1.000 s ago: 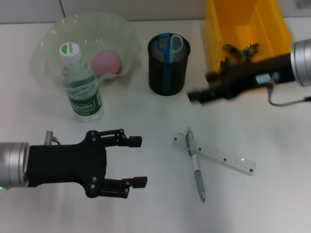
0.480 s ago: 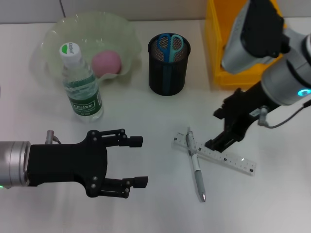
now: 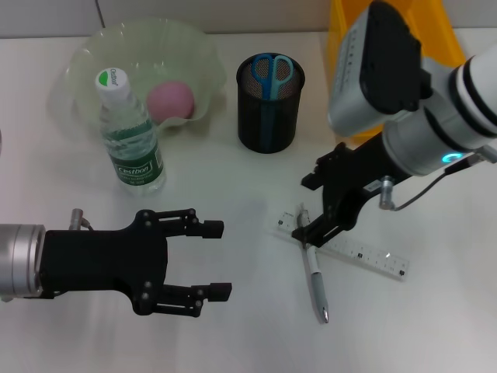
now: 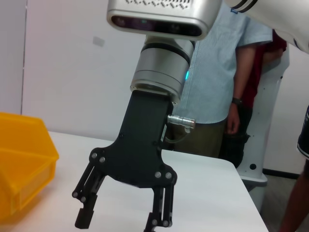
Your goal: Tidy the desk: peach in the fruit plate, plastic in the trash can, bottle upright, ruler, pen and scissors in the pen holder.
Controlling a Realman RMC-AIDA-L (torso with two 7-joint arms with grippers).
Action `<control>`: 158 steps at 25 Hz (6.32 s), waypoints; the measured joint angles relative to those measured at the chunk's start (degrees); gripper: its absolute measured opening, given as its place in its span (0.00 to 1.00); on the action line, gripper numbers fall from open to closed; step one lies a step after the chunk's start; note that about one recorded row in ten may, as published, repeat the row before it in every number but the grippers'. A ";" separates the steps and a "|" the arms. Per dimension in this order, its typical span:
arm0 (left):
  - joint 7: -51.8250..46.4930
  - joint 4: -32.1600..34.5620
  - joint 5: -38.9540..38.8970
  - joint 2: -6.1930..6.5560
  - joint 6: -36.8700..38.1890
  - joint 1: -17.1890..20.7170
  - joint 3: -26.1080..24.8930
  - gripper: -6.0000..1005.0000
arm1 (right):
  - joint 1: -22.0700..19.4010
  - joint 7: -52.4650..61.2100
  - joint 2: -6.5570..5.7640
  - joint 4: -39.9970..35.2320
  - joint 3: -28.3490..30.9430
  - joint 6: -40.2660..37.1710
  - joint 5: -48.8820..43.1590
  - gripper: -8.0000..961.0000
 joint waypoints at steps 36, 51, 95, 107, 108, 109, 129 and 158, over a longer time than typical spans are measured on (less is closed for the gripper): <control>0.67 -0.85 3.06 -0.69 -5.38 -0.17 0.38 0.80 | 9.38 0.41 0.10 22.73 -9.80 16.42 2.53 0.76; 0.76 -0.85 3.05 -0.78 -5.56 -0.66 1.00 0.80 | 9.63 1.68 0.12 21.46 -9.65 16.21 2.17 0.44; 0.05 -2.59 2.61 -0.84 -2.03 -2.72 0.53 0.80 | -2.70 -93.27 0.21 52.84 -1.83 24.36 106.67 0.40; 0.05 -2.45 2.61 -0.87 -1.60 -2.82 0.29 0.80 | 3.65 -93.45 0.21 61.20 -1.49 27.51 109.26 0.41; 0.05 -2.44 2.61 -0.87 -1.63 -2.85 0.28 0.80 | 4.02 -93.35 0.21 61.27 -1.55 28.28 109.27 0.41; 0.09 -2.44 2.61 -0.87 -1.70 -2.87 0.28 0.80 | 4.36 -93.14 0.21 61.34 -1.67 29.08 109.28 0.41; 0.88 -2.57 2.68 -0.89 -1.95 -3.64 0.46 0.80 | -1.33 -87.95 0.30 53.75 -4.82 27.25 109.07 0.42; 3.39 -3.05 2.61 -0.96 -2.35 -3.29 0.99 0.80 | 11.03 -90.39 0.21 61.25 -9.11 30.70 119.86 0.43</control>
